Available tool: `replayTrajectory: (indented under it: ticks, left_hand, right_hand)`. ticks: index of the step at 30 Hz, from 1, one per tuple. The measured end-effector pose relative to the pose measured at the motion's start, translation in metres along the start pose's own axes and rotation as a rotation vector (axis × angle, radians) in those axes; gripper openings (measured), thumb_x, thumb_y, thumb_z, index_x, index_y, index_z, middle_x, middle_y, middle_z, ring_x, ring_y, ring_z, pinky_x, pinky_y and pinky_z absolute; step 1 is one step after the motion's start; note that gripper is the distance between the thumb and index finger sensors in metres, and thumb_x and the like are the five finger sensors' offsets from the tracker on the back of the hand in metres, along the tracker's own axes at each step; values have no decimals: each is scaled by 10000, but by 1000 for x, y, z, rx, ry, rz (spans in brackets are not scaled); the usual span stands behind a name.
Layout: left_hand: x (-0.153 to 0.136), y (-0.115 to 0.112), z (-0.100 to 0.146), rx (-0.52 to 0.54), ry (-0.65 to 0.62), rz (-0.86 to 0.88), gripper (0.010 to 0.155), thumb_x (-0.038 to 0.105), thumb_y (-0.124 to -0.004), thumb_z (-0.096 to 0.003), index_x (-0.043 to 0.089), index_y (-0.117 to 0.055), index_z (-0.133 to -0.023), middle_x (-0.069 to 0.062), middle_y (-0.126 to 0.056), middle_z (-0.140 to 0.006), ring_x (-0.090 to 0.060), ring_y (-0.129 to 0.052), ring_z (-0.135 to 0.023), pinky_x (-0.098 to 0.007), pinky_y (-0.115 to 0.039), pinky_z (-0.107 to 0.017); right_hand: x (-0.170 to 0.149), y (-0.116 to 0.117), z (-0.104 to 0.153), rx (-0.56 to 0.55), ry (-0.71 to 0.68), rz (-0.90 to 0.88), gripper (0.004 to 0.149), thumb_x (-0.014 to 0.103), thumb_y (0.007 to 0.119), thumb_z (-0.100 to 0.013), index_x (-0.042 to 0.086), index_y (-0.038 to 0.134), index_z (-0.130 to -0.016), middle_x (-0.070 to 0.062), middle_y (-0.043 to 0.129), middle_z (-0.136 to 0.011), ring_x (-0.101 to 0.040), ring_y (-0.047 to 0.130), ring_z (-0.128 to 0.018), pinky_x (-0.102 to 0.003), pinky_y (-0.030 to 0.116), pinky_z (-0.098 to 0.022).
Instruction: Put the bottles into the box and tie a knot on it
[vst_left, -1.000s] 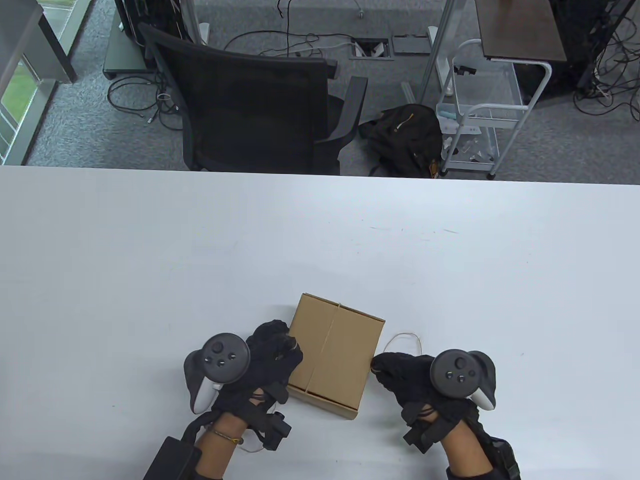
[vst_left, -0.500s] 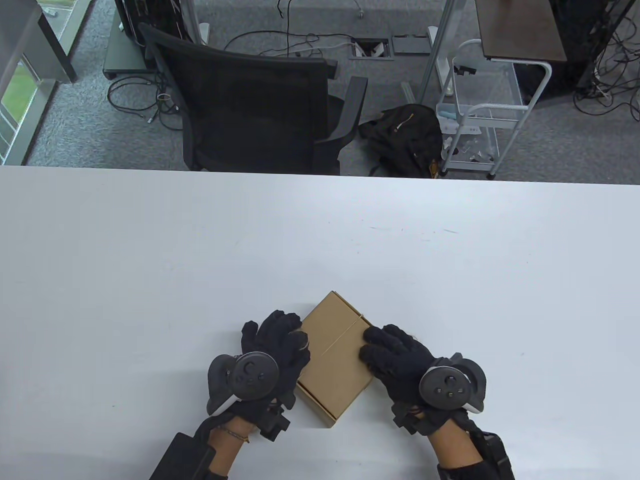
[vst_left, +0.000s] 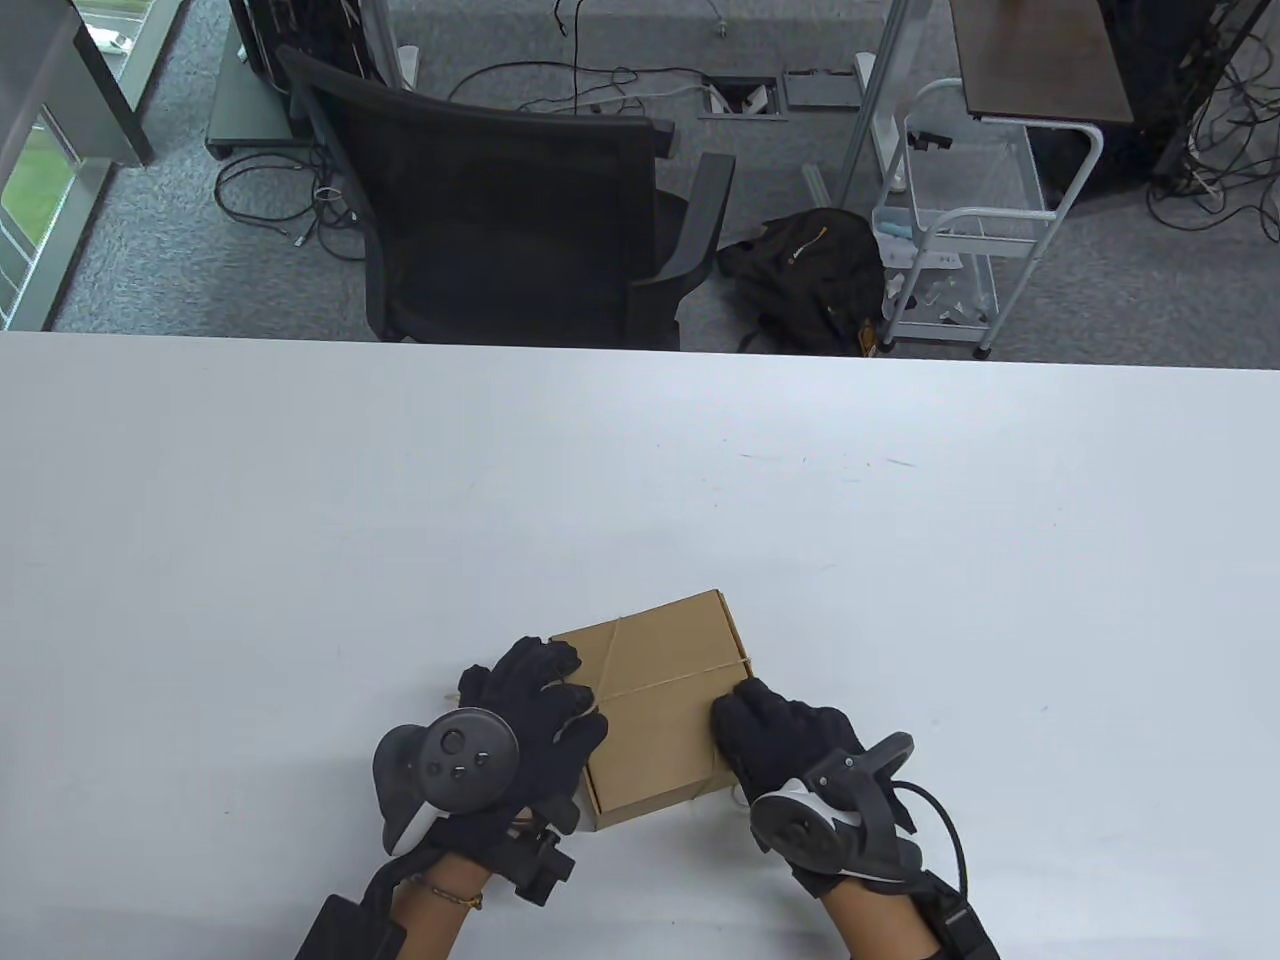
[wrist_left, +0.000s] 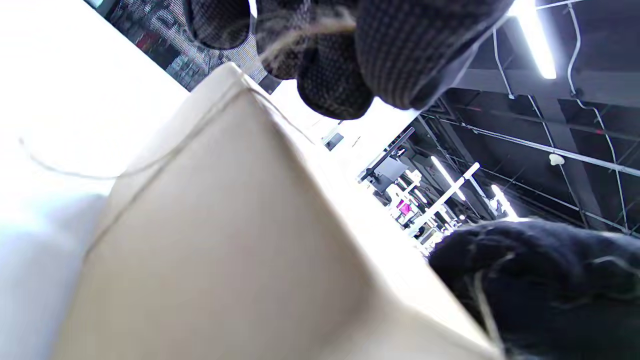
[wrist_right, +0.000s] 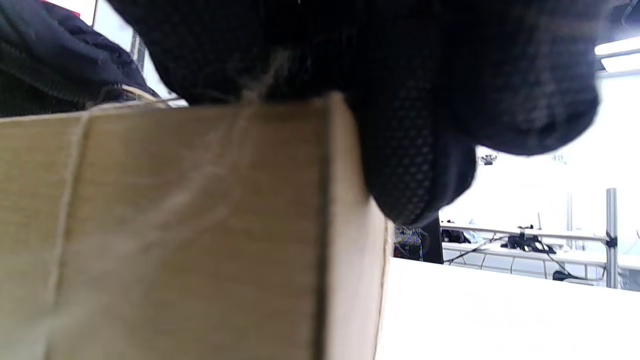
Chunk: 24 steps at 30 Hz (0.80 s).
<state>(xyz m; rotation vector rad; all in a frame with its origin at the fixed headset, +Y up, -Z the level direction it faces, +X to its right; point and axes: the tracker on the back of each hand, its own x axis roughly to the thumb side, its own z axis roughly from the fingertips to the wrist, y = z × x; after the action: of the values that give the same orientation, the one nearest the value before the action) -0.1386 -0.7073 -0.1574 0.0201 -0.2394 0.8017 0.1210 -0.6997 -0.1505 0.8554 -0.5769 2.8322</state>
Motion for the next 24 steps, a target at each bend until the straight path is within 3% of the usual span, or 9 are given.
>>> replayTrajectory:
  ticks: [5, 9, 11, 13, 16, 18, 21, 23, 24]
  left_hand:
    - [10, -9, 3, -29, -44, -140, 492, 385, -898, -481, 57, -928, -847, -218, -685, -1167, -596, -562, -1089, -878, -369, -638]
    - [12, -19, 6, -88, -78, -187, 498, 395, -889, -488, 90, -896, -882, -185, -681, -1188, -625, -585, -1076, -843, -458, -659]
    - [10, -21, 4, -79, -84, -186, 476, 385, -886, -491, 110, -889, -878, -167, -685, -1192, -616, -592, -1081, -815, -499, -679]
    - [3, -21, -1, -115, -132, -179, 460, 391, -874, -494, 148, -873, -884, -137, -673, -1201, -600, -594, -1085, -783, -525, -696]
    - [-7, -22, -6, -155, -153, -58, 449, 380, -876, -495, 159, -868, -886, -110, -654, -1215, -554, -547, -1117, -759, -490, -722]
    - [-14, -22, -10, -193, -188, -13, 445, 387, -872, -498, 182, -856, -893, -79, -638, -1228, -521, -523, -1139, -745, -479, -735]
    - [-23, -24, -17, -229, -220, 43, 439, 396, -859, -502, 207, -838, -898, -46, -625, -1237, -468, -493, -1163, -743, -446, -741]
    - [-26, -26, -19, -225, -216, 74, 434, 388, -857, -504, 206, -835, -898, -34, -622, -1239, -456, -474, -1172, -754, -412, -741]
    - [-25, -26, -19, -209, -221, 58, 432, 387, -853, -506, 207, -833, -898, -36, -625, -1237, -456, -474, -1172, -759, -407, -739]
  right_hand:
    - [15, -7, -5, 9, -67, 118, 391, 334, 894, -420, 78, 980, -702, -185, 1014, -590, -197, 1076, -227, -361, 946, -181]
    - [2, -11, 0, -20, -84, -161, 381, 332, 930, -389, 75, 997, -661, -162, 1024, -517, -164, 1051, -215, -377, 935, -201]
    - [-6, -11, 5, -36, -109, -252, 373, 295, 939, -391, 65, 990, -681, -185, 1008, -561, -212, 1035, -271, -430, 907, -258]
    - [-16, -14, 9, -98, -85, -175, 370, 300, 929, -391, 96, 980, -695, -163, 998, -603, -211, 1022, -325, -438, 892, -312]
    - [-32, -15, 10, -152, -14, -205, 373, 292, 899, -416, 134, 939, -752, -141, 925, -778, -305, 958, -564, -552, 778, -501]
    - [-45, -6, 11, -148, 66, -320, 376, 273, 887, -430, 109, 919, -767, -205, 776, -952, -467, 795, -790, -666, 657, -578]
    - [-63, 9, 10, -112, 168, -421, 374, 272, 875, -439, 120, 948, -773, -228, 779, -972, -539, 758, -827, -709, 646, -575]
    - [-72, 20, 10, -57, 214, -516, 388, 288, 868, -446, 136, 942, -795, -237, 807, -950, -525, 827, -778, -681, 708, -551]
    - [-74, 22, 10, -91, 242, -571, 387, 275, 875, -444, 128, 945, -795, -244, 809, -945, -518, 833, -772, -671, 721, -541]
